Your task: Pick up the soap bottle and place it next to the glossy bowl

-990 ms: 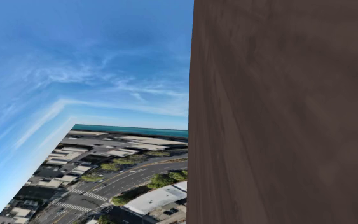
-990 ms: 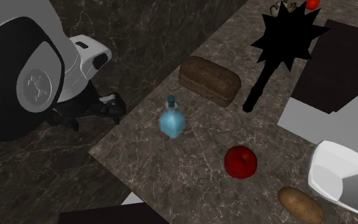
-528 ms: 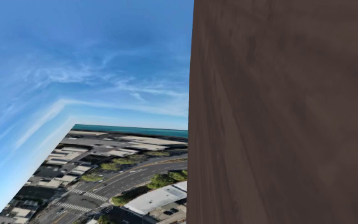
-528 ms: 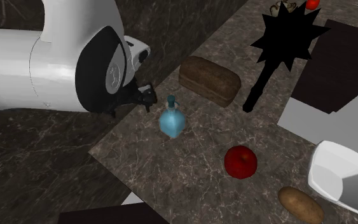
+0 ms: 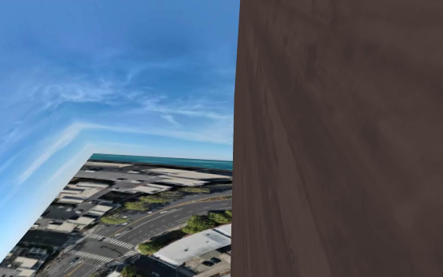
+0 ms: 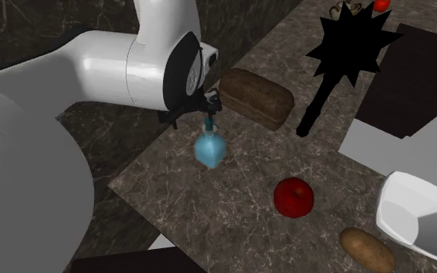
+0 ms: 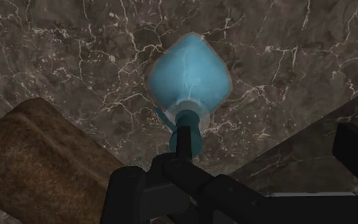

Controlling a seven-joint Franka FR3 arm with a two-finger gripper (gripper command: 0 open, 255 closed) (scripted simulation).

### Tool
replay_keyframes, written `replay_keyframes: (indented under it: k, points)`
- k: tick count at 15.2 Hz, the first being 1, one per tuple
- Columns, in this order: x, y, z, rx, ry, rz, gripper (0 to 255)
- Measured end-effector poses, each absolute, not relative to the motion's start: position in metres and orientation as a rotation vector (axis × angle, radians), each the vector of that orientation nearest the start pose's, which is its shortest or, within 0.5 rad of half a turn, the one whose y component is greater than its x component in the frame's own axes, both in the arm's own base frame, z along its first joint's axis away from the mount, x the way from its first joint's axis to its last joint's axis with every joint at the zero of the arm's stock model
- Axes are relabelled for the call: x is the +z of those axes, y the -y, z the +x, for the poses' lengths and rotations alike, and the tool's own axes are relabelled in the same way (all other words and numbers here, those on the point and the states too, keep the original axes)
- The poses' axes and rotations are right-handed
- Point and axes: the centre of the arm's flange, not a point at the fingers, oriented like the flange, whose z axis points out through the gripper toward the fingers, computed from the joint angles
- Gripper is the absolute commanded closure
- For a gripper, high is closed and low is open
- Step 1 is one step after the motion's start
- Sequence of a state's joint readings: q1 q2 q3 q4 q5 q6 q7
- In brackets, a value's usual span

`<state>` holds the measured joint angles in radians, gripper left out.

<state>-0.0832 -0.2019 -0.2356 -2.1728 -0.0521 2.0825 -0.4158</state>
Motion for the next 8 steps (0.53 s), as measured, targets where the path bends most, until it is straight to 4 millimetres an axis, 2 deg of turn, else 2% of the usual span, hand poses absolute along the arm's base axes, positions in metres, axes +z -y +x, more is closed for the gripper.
replay_keyframes:
  k: [4,8]
  points:
    - [0.466,0.196,0.506,-0.160,0.207,-3.187,0]
    - [0.445,0.204,0.514,-0.159,0.210,-3.191,0]
